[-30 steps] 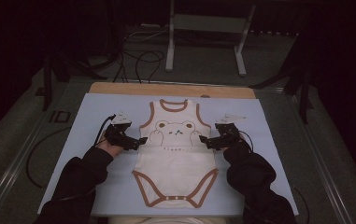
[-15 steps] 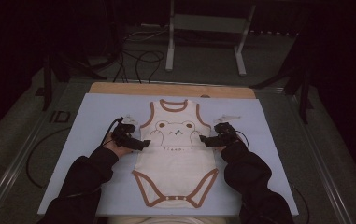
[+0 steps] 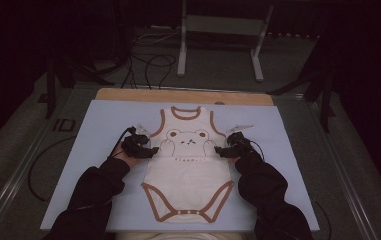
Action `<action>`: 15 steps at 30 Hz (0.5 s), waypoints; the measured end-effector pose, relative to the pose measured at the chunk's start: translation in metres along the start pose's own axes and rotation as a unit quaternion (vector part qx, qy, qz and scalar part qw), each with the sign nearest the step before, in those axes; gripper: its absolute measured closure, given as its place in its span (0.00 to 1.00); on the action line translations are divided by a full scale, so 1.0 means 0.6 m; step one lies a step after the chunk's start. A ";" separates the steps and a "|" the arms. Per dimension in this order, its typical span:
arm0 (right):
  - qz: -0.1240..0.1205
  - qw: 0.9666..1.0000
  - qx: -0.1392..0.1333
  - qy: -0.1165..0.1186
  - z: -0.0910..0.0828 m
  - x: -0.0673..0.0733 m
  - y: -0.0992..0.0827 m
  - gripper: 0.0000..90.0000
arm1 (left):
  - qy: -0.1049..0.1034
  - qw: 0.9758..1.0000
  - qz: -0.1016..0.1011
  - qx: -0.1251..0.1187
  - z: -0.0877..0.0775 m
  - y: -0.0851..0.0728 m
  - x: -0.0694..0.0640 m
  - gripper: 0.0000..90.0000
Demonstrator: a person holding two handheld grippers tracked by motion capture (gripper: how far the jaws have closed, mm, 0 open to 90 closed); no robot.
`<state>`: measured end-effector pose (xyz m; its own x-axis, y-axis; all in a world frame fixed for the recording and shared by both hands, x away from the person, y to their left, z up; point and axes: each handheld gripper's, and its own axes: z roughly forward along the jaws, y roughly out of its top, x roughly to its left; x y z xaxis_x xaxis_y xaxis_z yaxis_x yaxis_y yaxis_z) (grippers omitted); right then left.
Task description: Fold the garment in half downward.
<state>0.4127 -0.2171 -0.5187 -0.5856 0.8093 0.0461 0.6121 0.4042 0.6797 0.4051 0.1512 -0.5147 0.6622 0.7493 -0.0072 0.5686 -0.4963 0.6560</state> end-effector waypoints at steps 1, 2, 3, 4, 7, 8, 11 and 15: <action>0.001 1.000 0.001 -0.002 0.002 0.000 0.000 0.39 | -0.001 1.000 0.001 0.002 0.001 0.000 0.000 0.49; -0.001 1.000 0.005 -0.006 0.003 0.000 -0.001 0.41 | 0.000 1.000 0.001 0.007 0.002 0.000 0.001 0.51; -0.003 1.000 0.004 -0.008 0.004 0.000 -0.002 0.43 | -0.001 1.000 -0.003 0.009 0.004 -0.001 0.001 0.51; -0.001 1.000 0.004 -0.011 0.004 0.000 -0.002 0.44 | -0.007 1.000 -0.007 0.008 0.004 -0.001 0.002 0.52; -0.007 1.000 0.006 -0.013 0.003 0.001 -0.001 0.49 | -0.008 1.000 -0.007 0.008 0.005 0.000 0.000 0.56; -0.008 1.000 0.007 -0.012 0.003 0.002 -0.001 0.51 | -0.010 1.000 -0.003 0.010 0.006 0.001 -0.002 0.57; -0.015 1.000 0.008 -0.009 0.002 0.004 -0.001 0.56 | -0.013 1.000 -0.004 0.010 0.007 0.003 -0.006 0.66; -0.027 1.000 0.016 0.000 0.001 0.010 0.003 0.72 | -0.025 1.000 -0.006 0.016 0.010 0.009 -0.012 0.76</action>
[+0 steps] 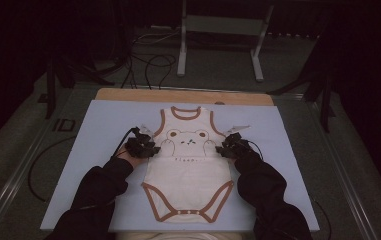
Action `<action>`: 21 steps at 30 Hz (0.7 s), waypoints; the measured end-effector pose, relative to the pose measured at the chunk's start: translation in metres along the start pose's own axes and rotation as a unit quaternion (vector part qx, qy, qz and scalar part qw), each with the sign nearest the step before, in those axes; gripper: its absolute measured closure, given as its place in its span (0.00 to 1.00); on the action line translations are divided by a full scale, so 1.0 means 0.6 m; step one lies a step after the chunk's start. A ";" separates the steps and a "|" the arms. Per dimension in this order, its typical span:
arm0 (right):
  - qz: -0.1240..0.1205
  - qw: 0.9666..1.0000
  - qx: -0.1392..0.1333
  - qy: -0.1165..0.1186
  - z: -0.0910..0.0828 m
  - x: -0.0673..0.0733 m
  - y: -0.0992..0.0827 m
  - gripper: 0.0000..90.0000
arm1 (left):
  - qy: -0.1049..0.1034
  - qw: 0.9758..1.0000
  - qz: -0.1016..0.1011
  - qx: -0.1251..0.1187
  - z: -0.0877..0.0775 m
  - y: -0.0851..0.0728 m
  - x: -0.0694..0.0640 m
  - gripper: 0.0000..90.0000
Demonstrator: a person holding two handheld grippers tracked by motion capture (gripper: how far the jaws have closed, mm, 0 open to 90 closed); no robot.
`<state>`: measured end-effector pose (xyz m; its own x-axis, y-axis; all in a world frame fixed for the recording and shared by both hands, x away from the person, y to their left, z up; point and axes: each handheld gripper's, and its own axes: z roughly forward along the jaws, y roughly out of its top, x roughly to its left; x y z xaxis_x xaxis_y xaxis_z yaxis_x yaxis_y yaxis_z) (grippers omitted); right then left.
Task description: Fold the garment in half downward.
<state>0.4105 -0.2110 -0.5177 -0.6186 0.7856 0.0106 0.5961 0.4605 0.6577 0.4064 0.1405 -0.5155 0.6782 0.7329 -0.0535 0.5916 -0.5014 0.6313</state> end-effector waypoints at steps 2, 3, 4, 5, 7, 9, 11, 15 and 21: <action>-0.005 1.000 0.003 0.004 0.000 0.003 0.001 0.77 | -0.003 1.000 -0.001 0.002 0.001 0.002 -0.001 0.78; -0.008 1.000 0.004 0.007 0.000 0.004 0.002 0.80 | -0.005 1.000 0.000 0.005 0.001 0.004 -0.001 0.81; -0.013 1.000 0.006 0.009 0.000 0.005 0.003 0.83 | -0.007 1.000 -0.003 0.006 0.002 0.005 -0.001 0.82; -0.014 1.000 0.007 0.010 0.000 0.006 0.004 0.86 | -0.005 1.000 -0.005 0.008 0.002 0.006 -0.002 0.83; -0.018 1.000 0.010 0.011 0.000 0.009 0.005 0.90 | -0.007 1.000 0.000 0.012 0.003 0.009 -0.005 0.88; -0.020 1.000 0.014 0.016 0.000 0.011 0.006 0.94 | -0.012 1.000 0.001 0.015 0.004 0.011 -0.006 0.93; -0.026 0.999 0.014 0.018 0.001 0.013 0.007 0.98 | -0.014 1.000 0.003 0.017 0.004 0.012 -0.007 0.97; -0.036 0.999 0.019 0.013 0.000 0.016 0.010 0.99 | -0.018 1.000 0.002 0.018 0.003 0.013 -0.005 0.99; -0.033 0.999 0.014 0.015 -0.006 0.014 0.009 0.99 | -0.027 1.000 -0.009 0.007 -0.010 0.015 0.003 0.99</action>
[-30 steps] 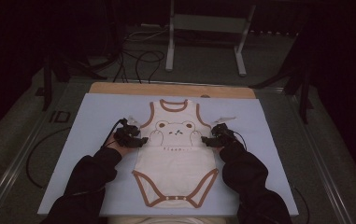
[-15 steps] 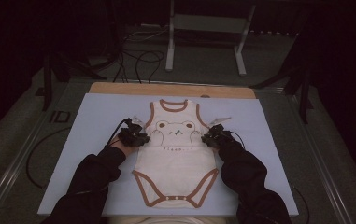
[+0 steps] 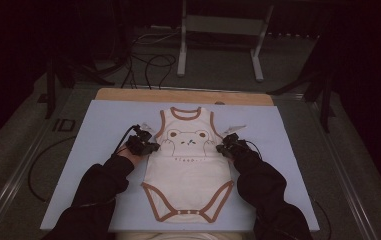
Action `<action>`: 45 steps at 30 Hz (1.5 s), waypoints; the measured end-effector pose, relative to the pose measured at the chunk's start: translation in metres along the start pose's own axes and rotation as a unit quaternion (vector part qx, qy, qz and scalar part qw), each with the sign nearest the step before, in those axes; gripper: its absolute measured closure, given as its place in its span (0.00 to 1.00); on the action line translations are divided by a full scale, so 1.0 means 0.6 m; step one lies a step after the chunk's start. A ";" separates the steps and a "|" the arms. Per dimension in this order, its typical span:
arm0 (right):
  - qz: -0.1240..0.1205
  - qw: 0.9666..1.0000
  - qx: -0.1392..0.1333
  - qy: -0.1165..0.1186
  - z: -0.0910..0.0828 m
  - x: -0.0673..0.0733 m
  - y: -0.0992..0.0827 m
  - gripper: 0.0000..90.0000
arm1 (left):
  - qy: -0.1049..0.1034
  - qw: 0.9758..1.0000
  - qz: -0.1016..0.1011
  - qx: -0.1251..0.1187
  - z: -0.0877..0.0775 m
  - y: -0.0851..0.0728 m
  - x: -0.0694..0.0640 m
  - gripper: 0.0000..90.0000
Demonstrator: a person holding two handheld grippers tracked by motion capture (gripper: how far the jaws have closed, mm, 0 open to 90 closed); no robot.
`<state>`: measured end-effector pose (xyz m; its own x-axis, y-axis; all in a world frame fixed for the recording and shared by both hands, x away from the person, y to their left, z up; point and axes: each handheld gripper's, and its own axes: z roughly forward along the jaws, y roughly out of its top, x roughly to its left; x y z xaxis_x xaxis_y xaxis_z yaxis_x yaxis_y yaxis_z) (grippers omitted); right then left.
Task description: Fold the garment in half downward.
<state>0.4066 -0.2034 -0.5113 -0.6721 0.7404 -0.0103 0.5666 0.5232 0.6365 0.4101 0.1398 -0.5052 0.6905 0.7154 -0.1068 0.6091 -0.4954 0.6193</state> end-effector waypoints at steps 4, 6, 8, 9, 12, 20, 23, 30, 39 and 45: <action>0.000 1.000 -0.009 0.002 -0.010 0.001 0.002 0.99 | -0.006 1.000 0.005 -0.005 -0.009 0.001 0.002 0.99; -0.001 1.000 -0.014 0.002 -0.016 0.001 0.003 0.99 | -0.006 1.000 0.010 -0.008 -0.013 0.002 0.001 0.99; -0.004 1.000 -0.018 0.001 -0.023 0.002 0.005 0.99 | -0.005 1.000 0.016 -0.008 -0.018 0.002 0.001 0.99; -0.006 1.000 -0.020 0.001 -0.025 0.002 0.006 0.99 | -0.008 1.000 0.014 -0.012 -0.020 0.003 0.001 0.99; -0.007 1.000 -0.024 0.002 -0.034 0.004 0.007 0.99 | -0.010 1.000 0.019 -0.014 -0.029 0.005 -0.001 0.99; -0.011 0.999 -0.039 0.005 -0.057 0.012 0.006 0.99 | -0.010 0.999 0.034 -0.013 -0.052 0.007 -0.013 0.99; -0.013 0.999 -0.043 0.006 -0.064 0.017 0.006 0.99 | -0.012 0.999 0.038 -0.013 -0.058 0.006 -0.017 0.99; -0.029 0.998 -0.055 0.010 -0.095 0.036 0.002 0.99 | -0.021 0.998 0.052 -0.013 -0.082 0.002 -0.035 0.99; -0.041 0.997 -0.059 0.017 -0.121 0.059 -0.013 0.99 | -0.022 0.997 0.075 -0.013 -0.110 -0.012 -0.062 0.99; -0.047 0.997 -0.060 0.022 -0.138 0.077 -0.028 0.99 | -0.028 0.996 0.088 -0.011 -0.123 -0.027 -0.082 0.99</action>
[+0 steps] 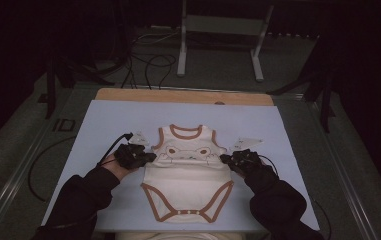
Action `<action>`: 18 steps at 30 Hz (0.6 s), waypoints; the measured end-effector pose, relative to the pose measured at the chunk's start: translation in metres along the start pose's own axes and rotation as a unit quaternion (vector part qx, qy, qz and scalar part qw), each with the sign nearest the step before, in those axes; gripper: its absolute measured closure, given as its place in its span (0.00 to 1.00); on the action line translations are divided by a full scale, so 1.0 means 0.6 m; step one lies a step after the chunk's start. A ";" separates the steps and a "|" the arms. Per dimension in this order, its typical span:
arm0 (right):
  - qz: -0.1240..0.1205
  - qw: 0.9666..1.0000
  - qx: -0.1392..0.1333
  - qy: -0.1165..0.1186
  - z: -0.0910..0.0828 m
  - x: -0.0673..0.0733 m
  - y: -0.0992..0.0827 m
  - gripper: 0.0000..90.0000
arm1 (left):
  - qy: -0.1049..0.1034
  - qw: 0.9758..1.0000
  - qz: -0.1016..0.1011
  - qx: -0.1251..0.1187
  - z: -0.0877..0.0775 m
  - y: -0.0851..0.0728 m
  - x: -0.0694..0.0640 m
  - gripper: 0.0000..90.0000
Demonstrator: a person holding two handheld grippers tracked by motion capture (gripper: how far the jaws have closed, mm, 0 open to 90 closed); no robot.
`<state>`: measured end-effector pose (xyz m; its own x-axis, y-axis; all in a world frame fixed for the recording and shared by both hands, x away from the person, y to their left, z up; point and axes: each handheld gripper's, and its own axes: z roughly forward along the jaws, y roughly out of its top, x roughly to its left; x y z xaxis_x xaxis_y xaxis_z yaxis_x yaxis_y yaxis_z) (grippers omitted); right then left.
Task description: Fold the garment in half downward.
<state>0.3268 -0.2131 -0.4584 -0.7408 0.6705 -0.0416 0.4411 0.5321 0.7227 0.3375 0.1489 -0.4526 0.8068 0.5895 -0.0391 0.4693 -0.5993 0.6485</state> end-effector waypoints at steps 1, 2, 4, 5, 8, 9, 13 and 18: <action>0.000 1.000 -0.001 0.002 -0.003 0.003 -0.002 0.99 | -0.001 1.000 0.003 -0.001 -0.002 -0.003 -0.004 0.99; -0.001 1.000 -0.001 0.004 -0.005 0.005 -0.005 0.99 | -0.002 1.000 0.006 0.000 -0.003 -0.005 -0.008 0.99; 0.002 1.000 0.000 0.008 -0.009 0.009 -0.011 0.99 | -0.001 1.000 0.009 0.001 -0.005 -0.012 -0.015 0.99; 0.004 1.000 0.000 0.011 -0.009 0.012 -0.014 0.99 | -0.002 1.000 0.010 0.002 -0.007 -0.015 -0.019 0.99; 0.005 1.000 0.002 0.016 -0.013 0.020 -0.022 0.99 | -0.005 1.000 0.011 0.000 -0.012 -0.023 -0.027 0.99; 0.003 1.000 0.002 0.017 -0.013 0.023 -0.024 0.99 | -0.004 1.000 0.012 -0.001 -0.012 -0.026 -0.029 0.99; -0.001 1.000 0.004 0.021 -0.020 0.037 -0.033 0.99 | -0.012 1.000 0.013 0.003 -0.015 -0.037 -0.038 0.99; -0.005 1.000 0.007 0.027 -0.029 0.050 -0.042 0.99 | -0.016 1.000 0.017 0.002 -0.020 -0.051 -0.054 0.99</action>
<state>0.2848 -0.2154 -0.4662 -0.7715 0.6362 -0.0101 0.4410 0.5460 0.7123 0.2925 0.1548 -0.4620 0.8335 0.5509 -0.0425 0.4430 -0.6203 0.6473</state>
